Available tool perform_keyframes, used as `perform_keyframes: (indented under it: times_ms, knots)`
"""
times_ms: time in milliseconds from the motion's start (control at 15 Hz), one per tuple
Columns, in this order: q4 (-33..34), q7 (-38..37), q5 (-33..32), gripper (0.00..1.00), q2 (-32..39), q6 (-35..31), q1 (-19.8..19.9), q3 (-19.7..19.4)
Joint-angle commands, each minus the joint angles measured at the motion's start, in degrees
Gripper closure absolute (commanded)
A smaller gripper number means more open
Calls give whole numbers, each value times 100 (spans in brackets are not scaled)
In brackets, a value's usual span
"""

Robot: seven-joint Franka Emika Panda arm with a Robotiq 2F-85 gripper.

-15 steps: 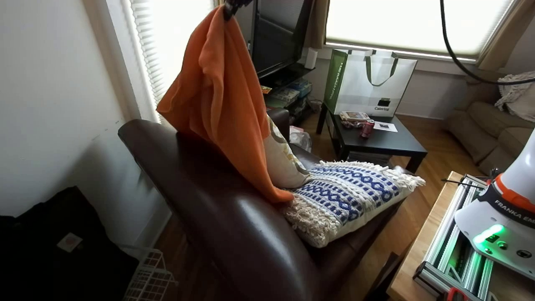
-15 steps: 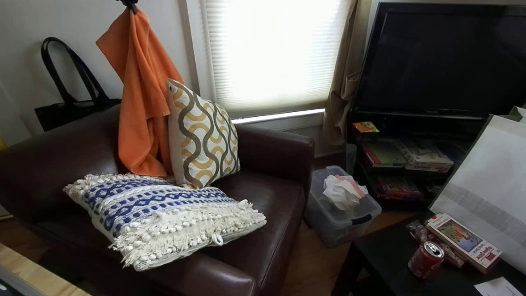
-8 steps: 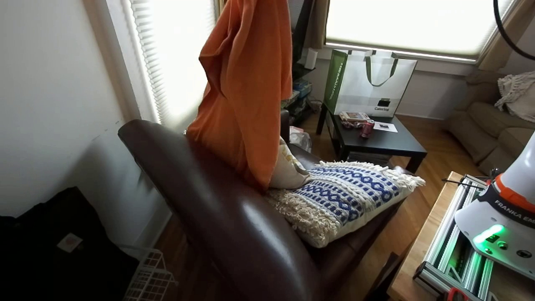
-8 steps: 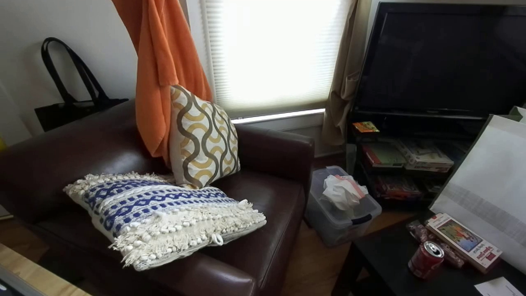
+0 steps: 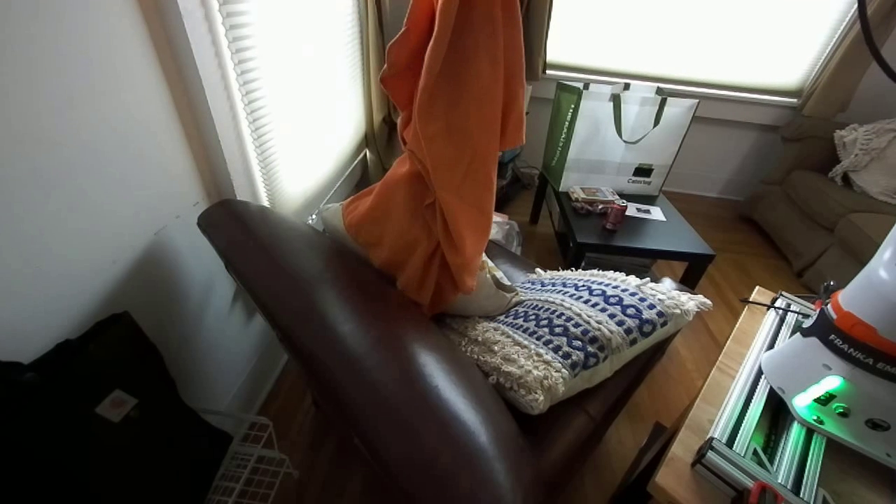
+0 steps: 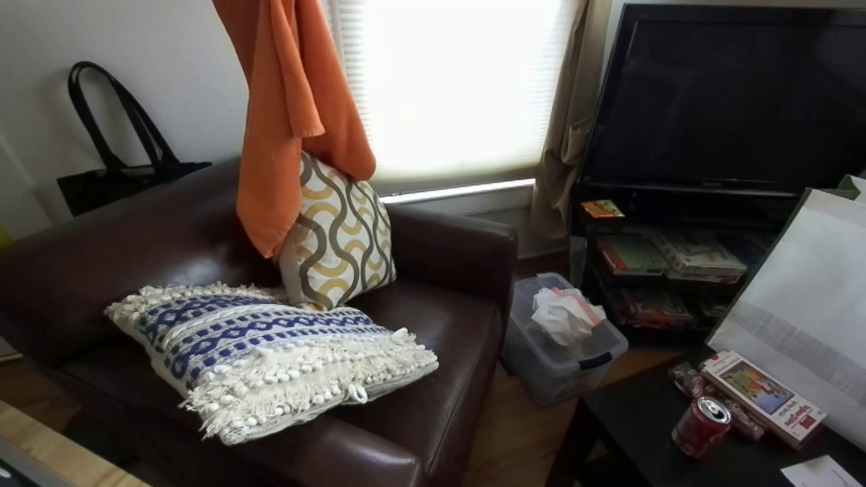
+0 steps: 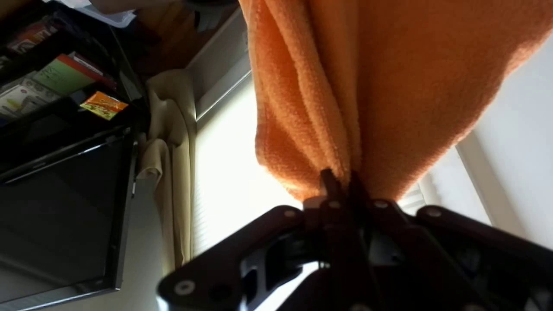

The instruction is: Pick up the orange towel and use it to cover the pillow with brown curved stripes

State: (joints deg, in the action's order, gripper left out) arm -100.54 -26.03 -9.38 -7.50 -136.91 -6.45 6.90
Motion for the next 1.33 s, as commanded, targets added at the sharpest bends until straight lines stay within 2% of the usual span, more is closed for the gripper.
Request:
perform_keyframes:
  times_ms: [0,133,400,467,533,733,867,1067,1133,1200,1267]
  knots:
    - [711,-162,-260,99,1005,216,137,84]
    - [1004,-557,-769,99,1485,653,142,-86]
    - [1402,-784,-1062,99,1969,1742,65,-554]
    - [1451,-725,-901,69,2044,2070,93,-623]
    - [1511,-640,-704,68,2108,2414,117,-660]
    - [1616,-498,-225,46,2048,3144,140,-661]
    - [1636,-261,233,32,1808,3332,129,-553]
    - [1309,117,1031,8,1229,3140,-3,-268]
    - [1105,157,1285,2,1037,2995,-64,-160]
    - [1624,-22,872,18,1504,3119,-8,-294]
    - [1555,0,1016,11,1348,3118,-62,-197]
